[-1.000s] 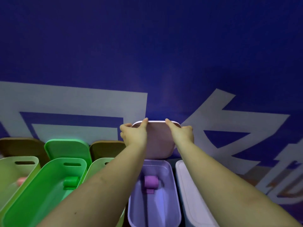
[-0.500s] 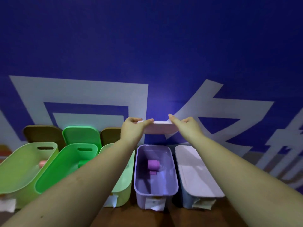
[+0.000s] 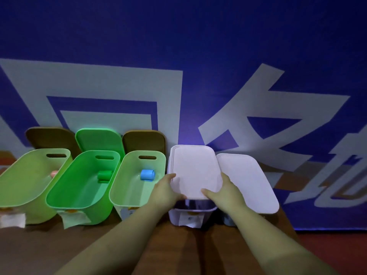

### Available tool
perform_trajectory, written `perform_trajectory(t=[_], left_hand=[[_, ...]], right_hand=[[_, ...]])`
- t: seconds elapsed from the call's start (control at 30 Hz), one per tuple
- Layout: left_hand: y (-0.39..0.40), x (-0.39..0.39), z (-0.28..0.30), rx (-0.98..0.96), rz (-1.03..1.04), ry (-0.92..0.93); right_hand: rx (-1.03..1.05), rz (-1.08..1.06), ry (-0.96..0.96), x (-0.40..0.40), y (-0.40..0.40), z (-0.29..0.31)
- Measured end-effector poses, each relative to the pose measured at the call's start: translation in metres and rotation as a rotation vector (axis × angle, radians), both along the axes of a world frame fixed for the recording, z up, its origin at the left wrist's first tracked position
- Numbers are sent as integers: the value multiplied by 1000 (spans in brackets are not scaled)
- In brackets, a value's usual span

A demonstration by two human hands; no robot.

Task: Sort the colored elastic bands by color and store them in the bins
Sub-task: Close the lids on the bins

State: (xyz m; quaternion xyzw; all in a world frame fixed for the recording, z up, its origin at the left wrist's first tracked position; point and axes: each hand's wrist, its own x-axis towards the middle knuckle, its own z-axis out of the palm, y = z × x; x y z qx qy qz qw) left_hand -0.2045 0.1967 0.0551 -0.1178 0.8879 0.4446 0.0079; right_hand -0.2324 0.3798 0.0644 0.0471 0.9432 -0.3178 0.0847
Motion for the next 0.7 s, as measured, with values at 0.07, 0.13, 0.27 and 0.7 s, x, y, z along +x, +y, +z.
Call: perform_trajectory(t=[0.07, 0.13, 0.27, 0.7], left_hand=[[2, 4, -11, -43, -10, -1], [2, 7, -20, -75, -22, -5], [2, 11, -30, -95, -33, -16], [-6, 11, -36, -153, -100, -74]], right_hand=[[52, -1, -20, 4, -1, -13], [120, 7, -12, 8, -1, -22], [188, 43, 15, 11, -1, -31], [327, 117, 44, 17, -5, -50]])
